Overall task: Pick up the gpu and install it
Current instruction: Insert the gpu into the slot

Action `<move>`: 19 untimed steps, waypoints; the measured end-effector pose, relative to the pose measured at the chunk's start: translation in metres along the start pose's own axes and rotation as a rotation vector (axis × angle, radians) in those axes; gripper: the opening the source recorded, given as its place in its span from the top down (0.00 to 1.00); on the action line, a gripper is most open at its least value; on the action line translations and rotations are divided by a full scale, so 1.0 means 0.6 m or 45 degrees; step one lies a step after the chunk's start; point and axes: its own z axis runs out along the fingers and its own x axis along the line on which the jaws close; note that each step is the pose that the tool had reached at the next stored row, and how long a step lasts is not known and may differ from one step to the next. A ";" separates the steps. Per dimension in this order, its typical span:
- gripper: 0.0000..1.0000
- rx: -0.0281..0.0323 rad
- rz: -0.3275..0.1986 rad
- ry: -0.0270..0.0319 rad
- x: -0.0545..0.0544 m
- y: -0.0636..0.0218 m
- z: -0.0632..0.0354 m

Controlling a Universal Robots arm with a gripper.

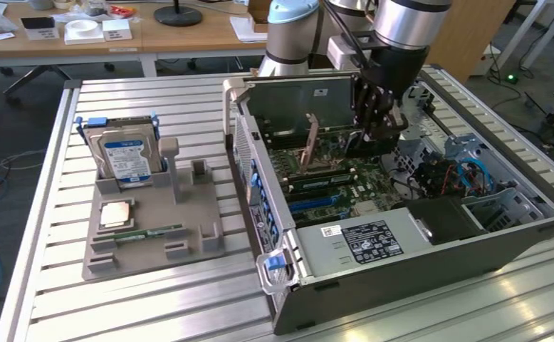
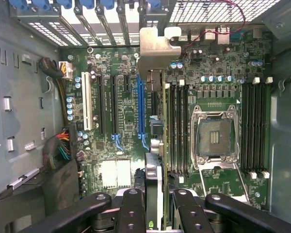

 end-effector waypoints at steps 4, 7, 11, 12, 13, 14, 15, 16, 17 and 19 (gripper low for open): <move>0.73 -0.0001 0.000 0.0002 0.001 0.001 0.002; 0.73 -0.0001 0.000 0.0002 0.001 0.001 0.005; 0.73 -0.0001 0.000 0.0002 0.001 0.001 0.010; 0.73 -0.0001 0.000 0.0002 0.001 0.002 0.012; 0.73 -0.0001 0.000 0.0002 0.001 0.002 0.013; 0.73 -0.0001 0.000 0.0002 0.001 0.003 0.015; 0.73 -0.0001 0.000 0.0001 0.001 0.003 0.016; 0.73 -0.0001 0.000 0.0002 0.001 0.003 0.017; 0.73 -0.0002 0.000 0.0005 0.001 0.003 0.017; 0.73 -0.0001 0.000 0.0003 0.001 0.003 0.017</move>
